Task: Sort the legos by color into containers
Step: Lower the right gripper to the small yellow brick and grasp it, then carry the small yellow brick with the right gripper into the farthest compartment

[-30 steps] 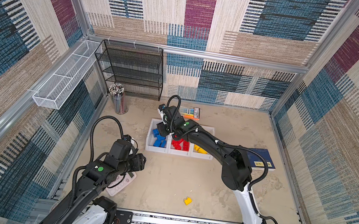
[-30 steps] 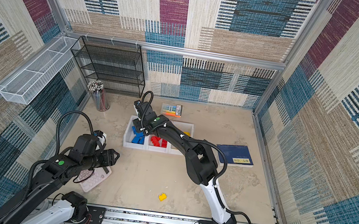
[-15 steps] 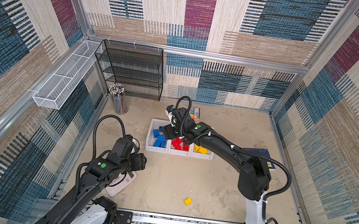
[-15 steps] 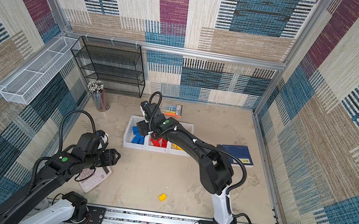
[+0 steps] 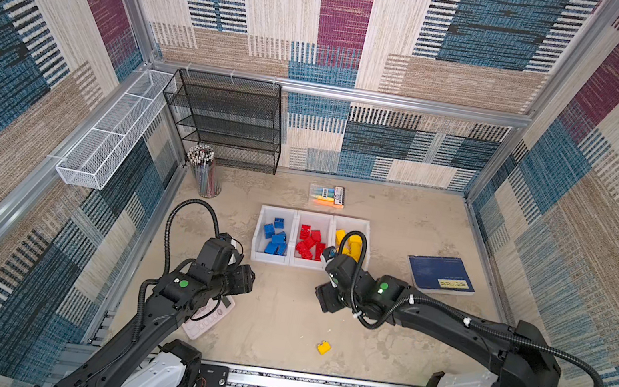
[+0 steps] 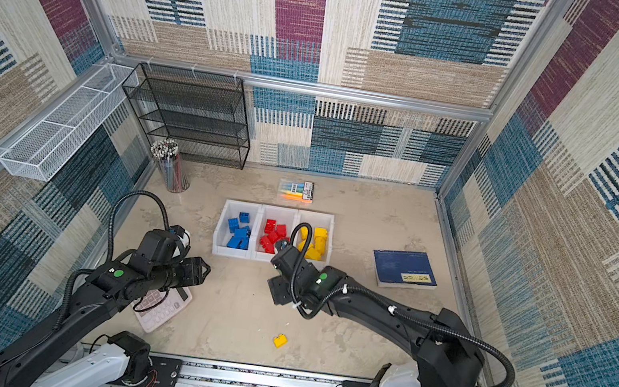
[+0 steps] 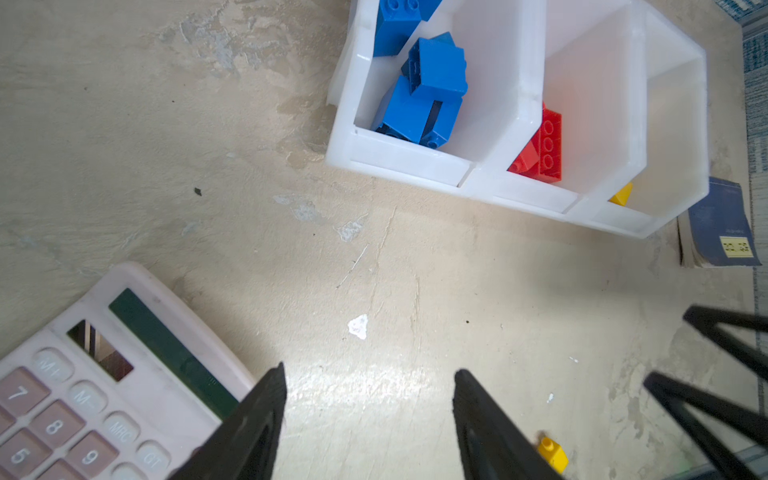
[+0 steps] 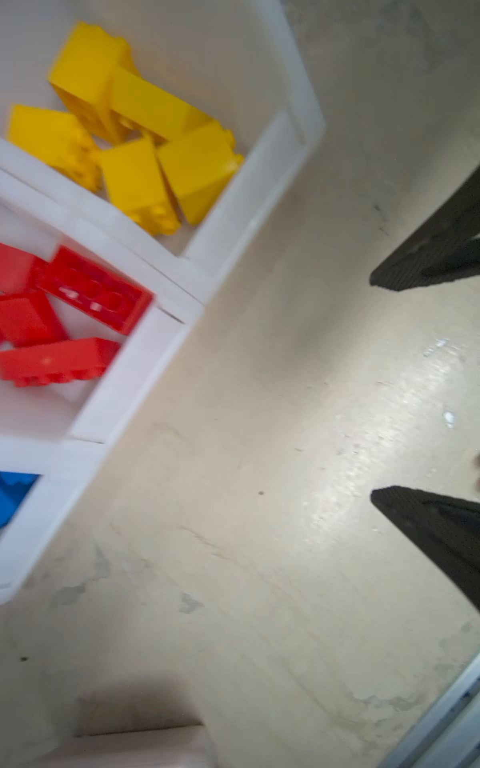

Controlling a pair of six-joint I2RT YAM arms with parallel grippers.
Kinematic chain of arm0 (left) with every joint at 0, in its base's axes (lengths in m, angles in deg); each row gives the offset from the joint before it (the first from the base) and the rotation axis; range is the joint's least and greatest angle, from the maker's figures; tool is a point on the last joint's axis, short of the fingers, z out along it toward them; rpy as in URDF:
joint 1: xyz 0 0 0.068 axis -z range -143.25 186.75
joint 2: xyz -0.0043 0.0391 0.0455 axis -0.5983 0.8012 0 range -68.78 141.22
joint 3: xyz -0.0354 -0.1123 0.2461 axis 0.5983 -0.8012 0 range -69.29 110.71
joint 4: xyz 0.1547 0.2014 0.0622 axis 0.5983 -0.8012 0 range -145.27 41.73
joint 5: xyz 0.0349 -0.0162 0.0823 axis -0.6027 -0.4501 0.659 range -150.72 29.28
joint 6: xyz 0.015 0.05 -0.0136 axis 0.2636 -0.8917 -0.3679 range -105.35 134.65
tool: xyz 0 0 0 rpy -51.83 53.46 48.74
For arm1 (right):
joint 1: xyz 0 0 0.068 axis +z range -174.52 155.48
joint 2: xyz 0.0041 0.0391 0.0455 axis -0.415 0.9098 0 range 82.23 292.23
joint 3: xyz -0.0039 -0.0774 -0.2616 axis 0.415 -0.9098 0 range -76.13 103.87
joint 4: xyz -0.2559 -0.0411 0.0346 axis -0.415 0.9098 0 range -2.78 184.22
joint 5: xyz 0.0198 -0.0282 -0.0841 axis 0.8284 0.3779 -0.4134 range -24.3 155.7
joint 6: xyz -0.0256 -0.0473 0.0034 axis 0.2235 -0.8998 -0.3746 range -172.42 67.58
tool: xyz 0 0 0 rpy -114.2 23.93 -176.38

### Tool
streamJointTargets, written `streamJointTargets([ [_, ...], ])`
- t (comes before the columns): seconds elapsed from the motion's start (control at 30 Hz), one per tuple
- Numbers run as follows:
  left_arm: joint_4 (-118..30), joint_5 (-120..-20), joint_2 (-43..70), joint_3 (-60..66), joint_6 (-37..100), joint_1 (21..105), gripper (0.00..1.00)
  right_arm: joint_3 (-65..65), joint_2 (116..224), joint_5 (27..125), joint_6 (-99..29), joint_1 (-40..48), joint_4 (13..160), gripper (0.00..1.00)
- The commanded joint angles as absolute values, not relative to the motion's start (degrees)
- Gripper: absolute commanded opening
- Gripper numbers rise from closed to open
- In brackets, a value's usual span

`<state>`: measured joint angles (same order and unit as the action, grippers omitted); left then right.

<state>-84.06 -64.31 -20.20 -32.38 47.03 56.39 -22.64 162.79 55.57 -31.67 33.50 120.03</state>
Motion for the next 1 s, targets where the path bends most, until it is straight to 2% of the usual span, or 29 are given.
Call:
streamJointTargets([
  [0.0, -82.3, -65.3, -19.9, -32.6, 46.8, 56.3, 0.67, -26.4, 160.3, 55.5, -22.6, 38.1, 123.6, 0.77],
  [0.2, -81.8, -65.7, -19.4, -32.8, 46.9, 56.4, 0.67, -30.3, 161.2, 56.5, -17.2, 45.5, 124.4, 0.74],
  [0.57, -81.3, -66.2, -19.7, -33.6, 47.5, 56.4, 0.67, -29.3, 167.5, 56.3, -17.0, 49.1, 122.5, 0.65],
  [0.77, -81.3, -66.1, -19.8, -33.8, 47.4, 56.3, 0.67, -28.9, 171.0, 56.4, -17.1, 49.8, 121.6, 0.48],
  [0.97, -81.4, -66.1, -19.8, -33.9, 47.3, 56.4, 0.67, -28.4, 170.8, 55.2, -16.6, 49.8, 121.6, 0.39],
])
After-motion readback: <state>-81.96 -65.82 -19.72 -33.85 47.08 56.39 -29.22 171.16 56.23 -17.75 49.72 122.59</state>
